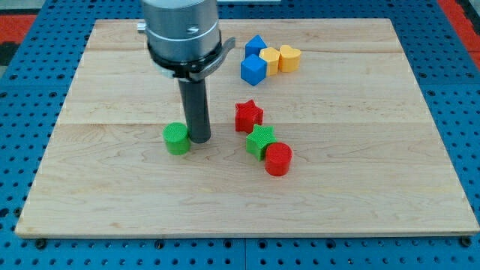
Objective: Move your arm towards the bottom right
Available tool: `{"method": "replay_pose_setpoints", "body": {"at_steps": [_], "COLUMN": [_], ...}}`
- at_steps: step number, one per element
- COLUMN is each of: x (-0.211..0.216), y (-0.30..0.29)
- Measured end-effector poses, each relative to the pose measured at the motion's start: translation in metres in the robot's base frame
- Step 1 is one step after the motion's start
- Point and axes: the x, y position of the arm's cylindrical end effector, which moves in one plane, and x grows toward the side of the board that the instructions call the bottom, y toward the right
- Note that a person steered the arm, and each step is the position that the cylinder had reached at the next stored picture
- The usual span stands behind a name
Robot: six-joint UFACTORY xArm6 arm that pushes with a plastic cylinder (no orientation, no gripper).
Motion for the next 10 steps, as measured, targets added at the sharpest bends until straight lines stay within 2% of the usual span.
{"method": "replay_pose_setpoints", "body": {"at_steps": [1, 2, 3, 4, 5, 7, 10], "x": [0.028, 0.034, 0.065, 0.084, 0.139, 0.134, 0.134], "y": [-0.041, -0.038, -0.071, -0.075, -0.036, 0.029, -0.008]}}
